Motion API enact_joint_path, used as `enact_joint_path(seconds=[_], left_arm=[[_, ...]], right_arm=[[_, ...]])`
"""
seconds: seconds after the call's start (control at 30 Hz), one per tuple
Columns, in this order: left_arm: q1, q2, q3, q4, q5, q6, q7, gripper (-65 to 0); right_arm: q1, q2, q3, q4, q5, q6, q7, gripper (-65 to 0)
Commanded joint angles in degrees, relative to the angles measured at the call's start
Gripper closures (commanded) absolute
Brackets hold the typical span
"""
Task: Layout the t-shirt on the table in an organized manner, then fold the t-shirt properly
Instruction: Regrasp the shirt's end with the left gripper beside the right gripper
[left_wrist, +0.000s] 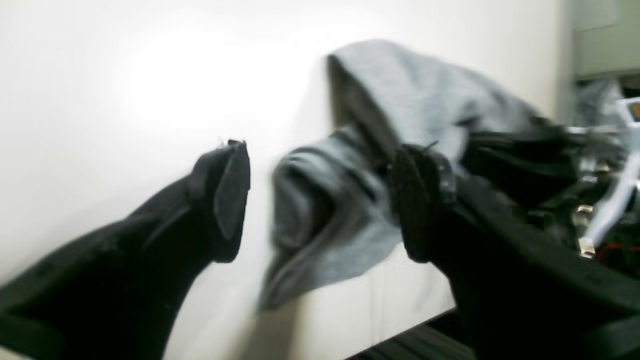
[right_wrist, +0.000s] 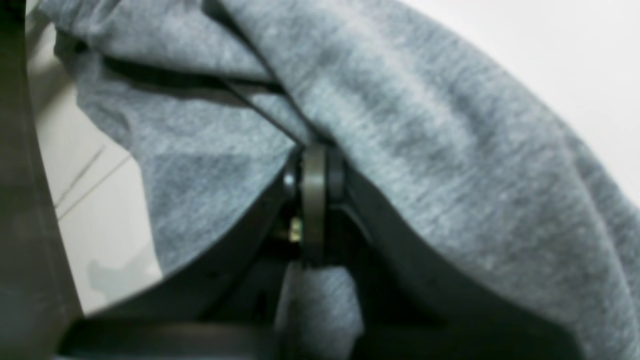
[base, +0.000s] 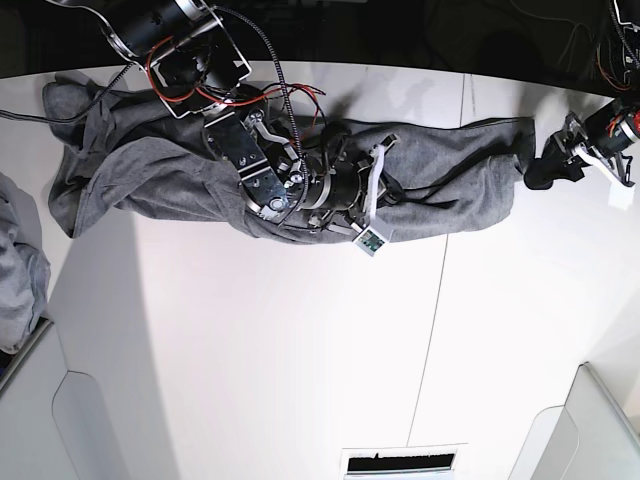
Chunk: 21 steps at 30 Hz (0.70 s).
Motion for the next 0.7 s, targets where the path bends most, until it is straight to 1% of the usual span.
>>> enact_joint_path(seconds=[0.0,0.17,0.3,0.4,0.53,0.67], left_arm=[[-0.8,-1.4,-0.4,0.7,-1.9,-0.7,0.0,-46.9],[-0.9,-1.3,-0.4,0.7,-0.4,-0.7,0.2,-46.9],[-0.9,-1.3,2.0,0.7,0.9,-0.7,-0.3,-46.9],[-1.3,-1.3,3.8,0.7,0.9,-0.7,-0.7,-46.9],[-2.4,-1.4,4.0,0.7,0.9,-0.7,-0.7,-46.9],[-4.7,-1.5,4.0,0.7,0.2,-0.7,1.2,-46.9]], right_arm=[[0.2,-0.1,0.0,0.1,-1.6,-0.6,-3.0,0.0],[0.2,-0.1,0.0,0.1,-1.6,-0.6,-3.8,0.0],[0.2,-0.1,0.0,0.1,-1.6,-0.6,-3.8,0.0],[0.2,-0.1,0.0,0.1,-1.6,-0.6,-4.1,0.0],[0.2,-0.1,0.0,0.1,-1.6,-0.6,-4.7,0.0],[0.2,-0.1,0.0,0.1,-1.6,-0.6,-4.7,0.0]])
